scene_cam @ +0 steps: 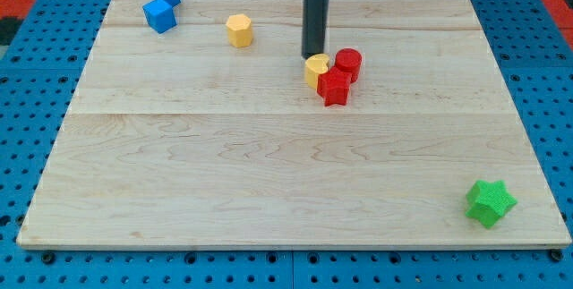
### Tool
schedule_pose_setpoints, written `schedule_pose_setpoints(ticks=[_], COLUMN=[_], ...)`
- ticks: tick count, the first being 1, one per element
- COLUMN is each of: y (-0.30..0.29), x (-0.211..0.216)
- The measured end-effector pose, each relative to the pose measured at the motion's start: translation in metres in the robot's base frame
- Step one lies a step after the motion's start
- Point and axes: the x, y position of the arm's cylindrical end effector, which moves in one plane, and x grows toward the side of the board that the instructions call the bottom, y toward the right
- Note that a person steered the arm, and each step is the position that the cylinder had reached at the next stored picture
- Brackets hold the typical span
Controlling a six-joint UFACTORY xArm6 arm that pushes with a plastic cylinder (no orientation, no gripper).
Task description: Move yellow hexagon towards yellow heart
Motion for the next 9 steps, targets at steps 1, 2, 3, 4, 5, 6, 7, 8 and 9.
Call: schedule_pose_setpoints(ticks=[1, 2, 3, 4, 5, 6, 7, 8, 9], y=[-0.031, -0.042, -0.074, -0.157, -0.143, -0.101, -0.073, -0.069, -0.037], x=[-0.004, -0.026, -0.016, -0.056, -0.084, -0.055, -0.011, -0.047, -0.067])
